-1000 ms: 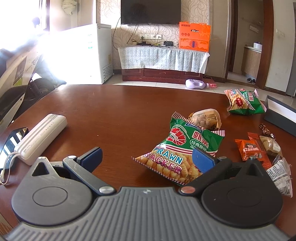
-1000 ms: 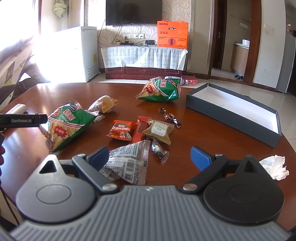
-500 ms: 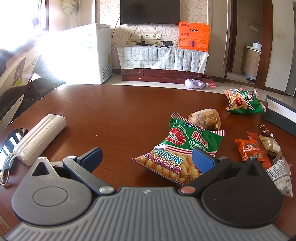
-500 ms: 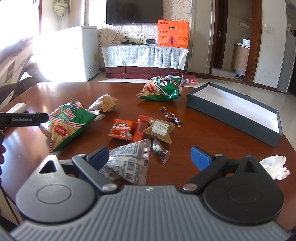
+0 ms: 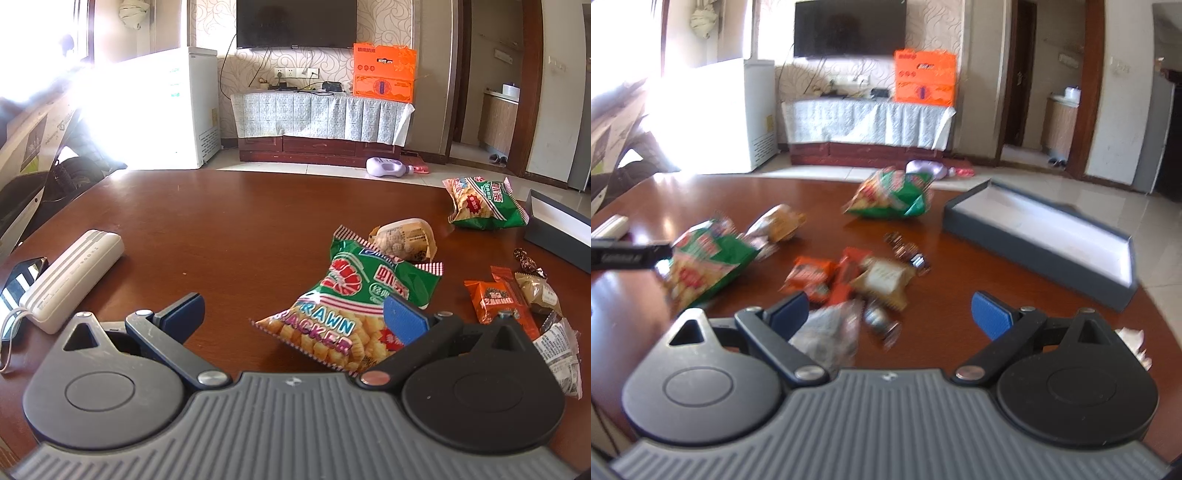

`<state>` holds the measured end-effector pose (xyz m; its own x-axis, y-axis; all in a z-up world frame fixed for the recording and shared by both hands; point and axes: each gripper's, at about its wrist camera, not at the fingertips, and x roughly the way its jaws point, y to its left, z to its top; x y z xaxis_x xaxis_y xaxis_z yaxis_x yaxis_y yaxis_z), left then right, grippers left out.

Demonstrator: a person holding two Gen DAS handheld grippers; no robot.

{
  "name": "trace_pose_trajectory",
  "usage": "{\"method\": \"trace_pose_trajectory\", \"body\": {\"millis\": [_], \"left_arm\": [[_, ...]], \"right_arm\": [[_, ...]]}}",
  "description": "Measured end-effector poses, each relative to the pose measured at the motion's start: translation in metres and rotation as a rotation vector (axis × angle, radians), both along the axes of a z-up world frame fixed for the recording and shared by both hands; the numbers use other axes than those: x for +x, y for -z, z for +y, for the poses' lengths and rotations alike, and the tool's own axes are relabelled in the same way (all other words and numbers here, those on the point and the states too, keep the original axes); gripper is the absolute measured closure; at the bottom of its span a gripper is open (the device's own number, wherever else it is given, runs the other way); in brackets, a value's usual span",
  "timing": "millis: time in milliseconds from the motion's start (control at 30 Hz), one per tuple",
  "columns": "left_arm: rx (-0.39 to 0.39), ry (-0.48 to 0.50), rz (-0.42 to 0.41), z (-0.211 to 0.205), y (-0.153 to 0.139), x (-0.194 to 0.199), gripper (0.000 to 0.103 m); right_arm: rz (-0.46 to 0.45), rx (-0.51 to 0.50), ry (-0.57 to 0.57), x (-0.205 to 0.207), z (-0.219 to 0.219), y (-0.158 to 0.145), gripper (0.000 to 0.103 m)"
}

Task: Organize snacks

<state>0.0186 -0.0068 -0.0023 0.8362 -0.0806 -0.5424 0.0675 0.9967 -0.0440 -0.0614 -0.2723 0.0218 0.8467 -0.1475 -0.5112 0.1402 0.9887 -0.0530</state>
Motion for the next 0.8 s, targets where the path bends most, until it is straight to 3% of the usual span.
{"method": "trace_pose_trajectory", "body": {"millis": [167, 367, 500, 700, 800], "left_arm": [[0.026, 0.001, -0.016, -0.011, 0.000, 0.003, 0.000], [0.061, -0.002, -0.055, -0.024, 0.000, 0.009, 0.000], [0.059, -0.007, -0.041, -0.028, 0.000, 0.016, 0.000], [0.032, -0.002, -0.013, -0.037, 0.001, 0.025, 0.000], [0.039, 0.015, 0.001, -0.044, 0.003, 0.026, 0.000]], "right_arm": [[-0.038, 0.003, 0.086, 0.020, -0.042, -0.012, 0.006], [-0.015, -0.052, 0.182, 0.067, -0.110, -0.014, 0.006], [0.085, -0.108, 0.224, 0.098, -0.154, -0.001, 0.006], [0.277, -0.175, 0.151, 0.121, -0.177, 0.034, 0.007], [0.345, -0.151, 0.138, 0.125, -0.179, 0.045, 0.027]]}}
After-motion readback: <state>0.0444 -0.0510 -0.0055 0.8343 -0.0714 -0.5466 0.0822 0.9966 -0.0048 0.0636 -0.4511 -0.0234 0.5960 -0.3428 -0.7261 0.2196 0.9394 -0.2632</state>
